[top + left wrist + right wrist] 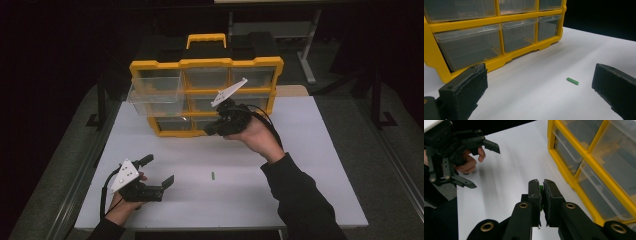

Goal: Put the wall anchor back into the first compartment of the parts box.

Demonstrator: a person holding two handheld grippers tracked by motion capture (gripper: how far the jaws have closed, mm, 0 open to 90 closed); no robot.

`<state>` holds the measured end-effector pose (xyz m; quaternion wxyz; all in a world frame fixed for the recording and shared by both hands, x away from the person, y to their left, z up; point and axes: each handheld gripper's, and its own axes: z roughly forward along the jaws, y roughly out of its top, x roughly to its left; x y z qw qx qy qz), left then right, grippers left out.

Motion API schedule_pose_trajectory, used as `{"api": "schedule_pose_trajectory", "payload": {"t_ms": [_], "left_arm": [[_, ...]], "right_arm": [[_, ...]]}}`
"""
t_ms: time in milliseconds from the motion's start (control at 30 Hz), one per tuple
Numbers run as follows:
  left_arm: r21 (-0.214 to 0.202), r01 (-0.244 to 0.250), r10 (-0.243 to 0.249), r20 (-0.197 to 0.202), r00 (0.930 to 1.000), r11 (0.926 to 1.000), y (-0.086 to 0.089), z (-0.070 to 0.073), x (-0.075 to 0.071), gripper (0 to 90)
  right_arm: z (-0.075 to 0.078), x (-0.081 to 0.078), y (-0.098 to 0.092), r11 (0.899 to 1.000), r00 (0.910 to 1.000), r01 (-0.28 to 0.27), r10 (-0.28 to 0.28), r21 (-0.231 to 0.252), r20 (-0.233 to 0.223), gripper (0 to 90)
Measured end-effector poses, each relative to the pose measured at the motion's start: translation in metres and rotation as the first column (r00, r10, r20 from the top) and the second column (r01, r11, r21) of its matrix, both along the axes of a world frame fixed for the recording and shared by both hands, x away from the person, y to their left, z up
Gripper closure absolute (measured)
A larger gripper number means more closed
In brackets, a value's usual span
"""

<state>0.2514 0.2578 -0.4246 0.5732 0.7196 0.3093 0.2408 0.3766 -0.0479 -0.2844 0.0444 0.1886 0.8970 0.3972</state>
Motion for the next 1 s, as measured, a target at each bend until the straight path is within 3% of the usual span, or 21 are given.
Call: {"api": "schedule_pose_trajectory", "payload": {"t_ms": [233,733,800,1000], "left_arm": [[0.001,0.001,-0.001,0.006,1.0000,1.0000,0.000,0.000,0.000,0.0],[-0.012,-0.002,0.002,0.004,1.0000,0.9999,-0.001,0.000,0.000,0.0],[0.004,0.000,0.000,0.005,1.0000,1.0000,0.000,0.001,0.000,0.0],[0.001,-0.001,0.001,0.001,1.0000,1.0000,0.000,0.001,0.000,0.0]], "right_arm": [[0.016,0.002,0.007,1.000,1.0000,-0.003,0.003,0.016,-0.005,83.6],[0.049,0.006,0.021,0.999,0.9990,-0.027,0.026,0.027,0.037,83.6],[0.053,0.007,0.023,0.999,0.9987,-0.030,0.028,0.025,0.042,83.6],[0.068,0.007,0.026,0.999,0.9977,-0.026,0.025,0.023,0.062,83.6]]}}
